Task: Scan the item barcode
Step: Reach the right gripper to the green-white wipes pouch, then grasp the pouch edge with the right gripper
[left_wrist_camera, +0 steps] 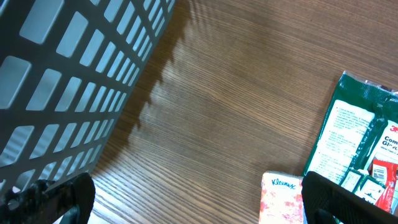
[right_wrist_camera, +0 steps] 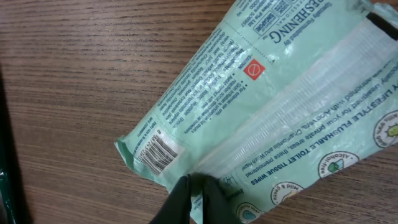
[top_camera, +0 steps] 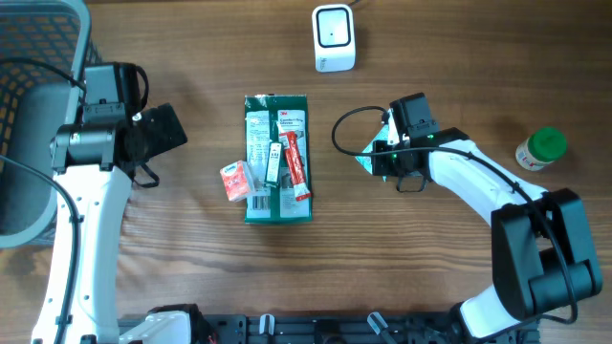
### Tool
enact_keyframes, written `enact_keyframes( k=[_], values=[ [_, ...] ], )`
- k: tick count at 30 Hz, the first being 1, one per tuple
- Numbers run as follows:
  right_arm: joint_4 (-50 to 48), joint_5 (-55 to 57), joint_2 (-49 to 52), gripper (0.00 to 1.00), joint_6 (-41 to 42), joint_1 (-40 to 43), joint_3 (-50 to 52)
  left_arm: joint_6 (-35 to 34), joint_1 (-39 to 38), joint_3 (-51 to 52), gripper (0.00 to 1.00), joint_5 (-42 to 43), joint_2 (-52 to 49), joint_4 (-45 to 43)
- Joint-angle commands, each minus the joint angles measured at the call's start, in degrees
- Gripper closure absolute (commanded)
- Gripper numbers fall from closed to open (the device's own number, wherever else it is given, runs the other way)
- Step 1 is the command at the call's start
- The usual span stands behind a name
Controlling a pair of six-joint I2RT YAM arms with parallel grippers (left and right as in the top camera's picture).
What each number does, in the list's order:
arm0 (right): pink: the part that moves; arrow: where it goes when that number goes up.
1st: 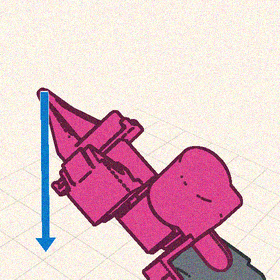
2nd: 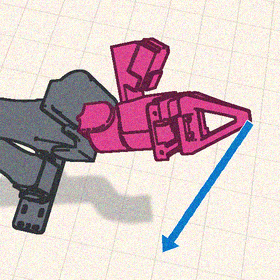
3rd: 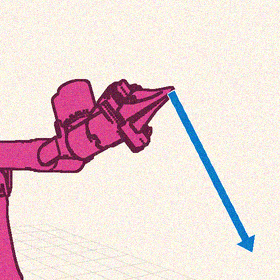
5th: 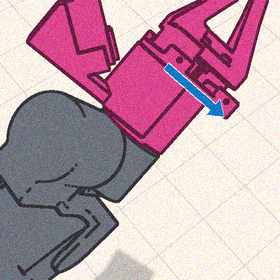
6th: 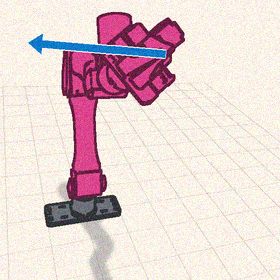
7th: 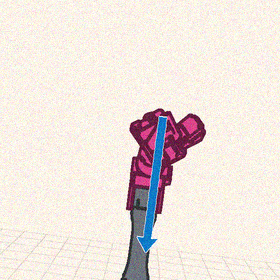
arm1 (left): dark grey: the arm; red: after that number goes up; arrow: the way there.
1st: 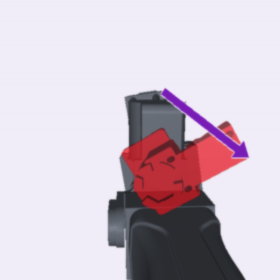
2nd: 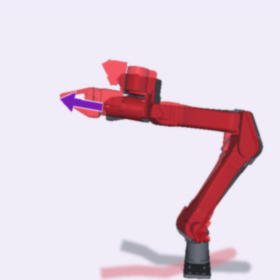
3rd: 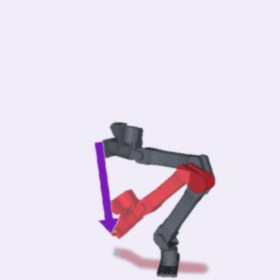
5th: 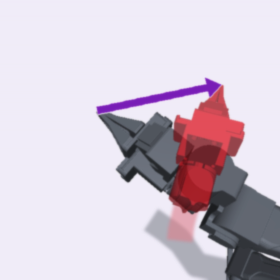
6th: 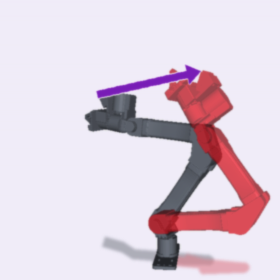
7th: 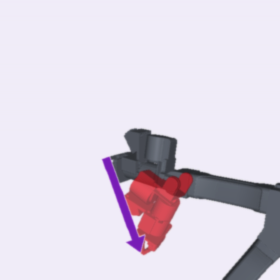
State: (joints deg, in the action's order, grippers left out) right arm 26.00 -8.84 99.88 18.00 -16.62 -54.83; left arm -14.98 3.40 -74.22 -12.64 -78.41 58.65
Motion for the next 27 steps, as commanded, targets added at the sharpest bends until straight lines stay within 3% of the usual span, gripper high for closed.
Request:
enact_keyframes(
  k=[1, 4, 9, 12, 22, 27],
  values=[
    [0.7, -2.8, 1.3, 0.94, 0.0, 0.0, 0.7, -0.5, 0.3, -0.9, 0.0, -0.9, 0.7, -0.2],
    [3.6, -7.8, -0.9, 0.92, 0.0, 0.4, -3.5, -0.5, 0.3, -0.9, 0.0, -0.9, 0.7, -0.2],
    [9.8, -7.2, -5.4, 0.9, -2.0, 0.6, -12.4, -0.5, 0.3, -0.9, 0.0, -0.9, 0.7, -0.2],
    [11.8, -3.2, -7.3, 0.8, -2.4, 0.6, -15.8, -0.5, 0.3, -0.9, 0.0, -0.9, 0.7, -0.2],
    [7.6, 15.8, -3.1, 0.79, -3.0, 0.6, -12.6, -0.5, 0.3, -0.9, 0.0, -0.9, 0.7, -0.2],
    [5.5, 18.8, 2.6, 0.67, -2.8, 0.6, -12.5, -0.5, 0.3, -0.9, 0.0, -0.9, 0.7, -0.2]
  ],
)
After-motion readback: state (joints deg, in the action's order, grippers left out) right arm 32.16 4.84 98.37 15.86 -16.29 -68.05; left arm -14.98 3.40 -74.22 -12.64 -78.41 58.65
